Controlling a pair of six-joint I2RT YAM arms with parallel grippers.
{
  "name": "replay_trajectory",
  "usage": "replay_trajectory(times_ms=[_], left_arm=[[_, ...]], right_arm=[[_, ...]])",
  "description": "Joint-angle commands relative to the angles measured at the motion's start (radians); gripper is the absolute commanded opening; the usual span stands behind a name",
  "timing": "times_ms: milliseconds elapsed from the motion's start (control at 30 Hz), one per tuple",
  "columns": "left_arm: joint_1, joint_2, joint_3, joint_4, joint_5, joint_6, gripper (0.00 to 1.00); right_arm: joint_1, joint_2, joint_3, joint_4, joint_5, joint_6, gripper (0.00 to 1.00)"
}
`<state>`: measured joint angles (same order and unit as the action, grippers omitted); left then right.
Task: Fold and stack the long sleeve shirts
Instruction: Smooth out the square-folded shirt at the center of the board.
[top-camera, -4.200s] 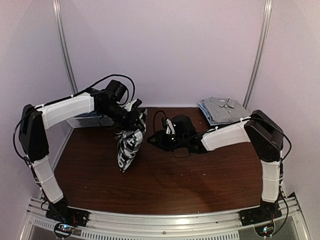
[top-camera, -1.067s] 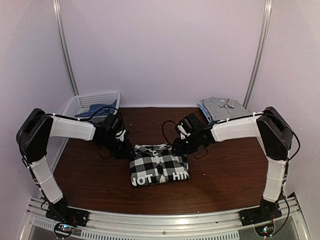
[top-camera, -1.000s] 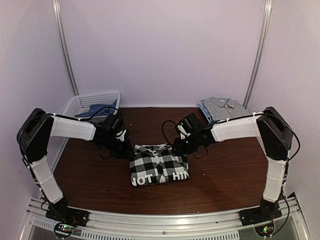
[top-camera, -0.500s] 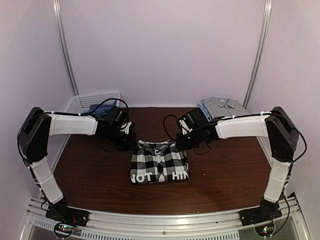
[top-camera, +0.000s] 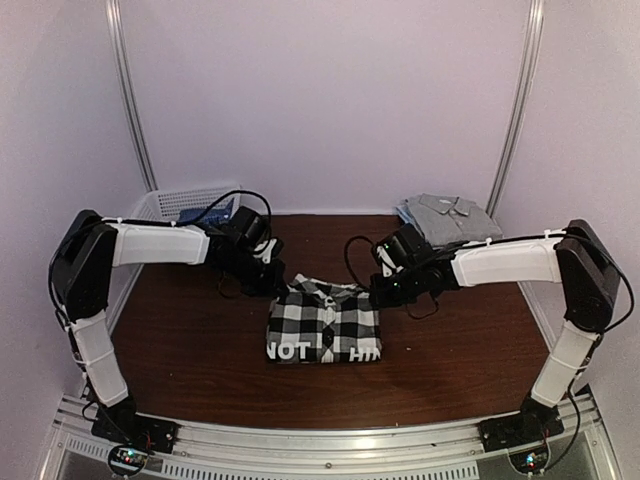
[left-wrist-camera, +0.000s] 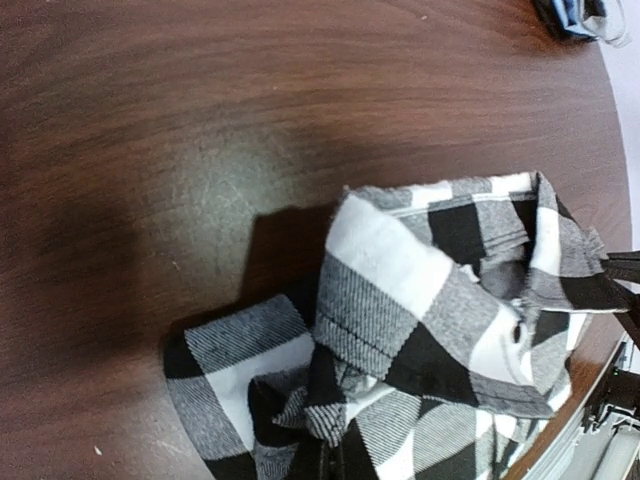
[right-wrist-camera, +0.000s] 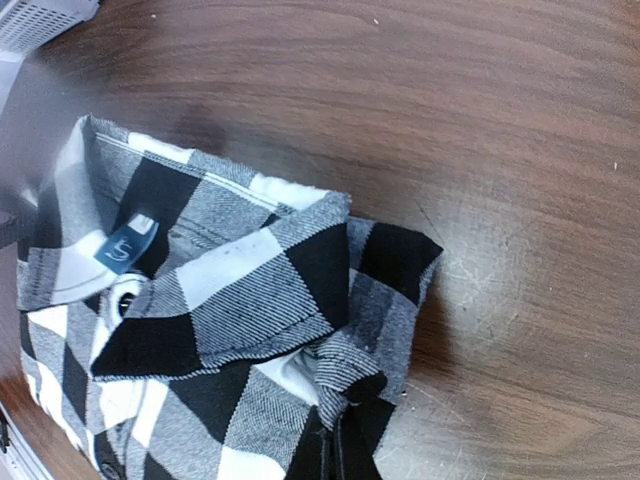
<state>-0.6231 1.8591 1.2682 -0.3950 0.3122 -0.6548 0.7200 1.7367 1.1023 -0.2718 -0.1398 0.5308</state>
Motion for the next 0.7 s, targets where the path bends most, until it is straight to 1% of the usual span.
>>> replay_trajectory(times_ms=[0, 133, 233, 333, 400, 467, 567, 667], left_arm=[[0.000, 0.085, 0.050, 0.001, -0.050, 0.041, 0.00], [0.009, 0.121, 0.070, -0.036, -0.108, 0.053, 0.05], [0.014, 0.079, 0.062, -0.051, -0.137, 0.050, 0.12], [0.014, 0.009, 0.062, -0.074, -0.163, 0.050, 0.20], [0.014, -0.036, 0.068, -0.088, -0.162, 0.050, 0.22], [0.012, -0.066, 0.074, -0.093, -0.153, 0.047, 0.21], [-0.002, -0.080, 0.105, -0.092, -0.127, 0.033, 0.22], [-0.026, -0.049, 0.150, -0.073, -0.092, 0.017, 0.22]], right_arm=[[-0.027, 0.040, -0.045, 0.048, 0.038, 0.018, 0.00], [-0.035, 0.062, -0.046, 0.051, 0.032, 0.011, 0.05], [-0.035, 0.028, -0.043, 0.030, 0.043, 0.003, 0.12], [-0.036, -0.018, -0.019, -0.021, 0.082, -0.014, 0.21], [-0.032, -0.048, 0.005, -0.050, 0.096, -0.023, 0.26], [-0.027, -0.069, 0.030, -0.068, 0.104, -0.030, 0.28], [-0.022, -0.067, 0.065, -0.063, 0.115, -0.038, 0.29], [-0.014, -0.005, 0.134, -0.068, 0.102, -0.041, 0.29]])
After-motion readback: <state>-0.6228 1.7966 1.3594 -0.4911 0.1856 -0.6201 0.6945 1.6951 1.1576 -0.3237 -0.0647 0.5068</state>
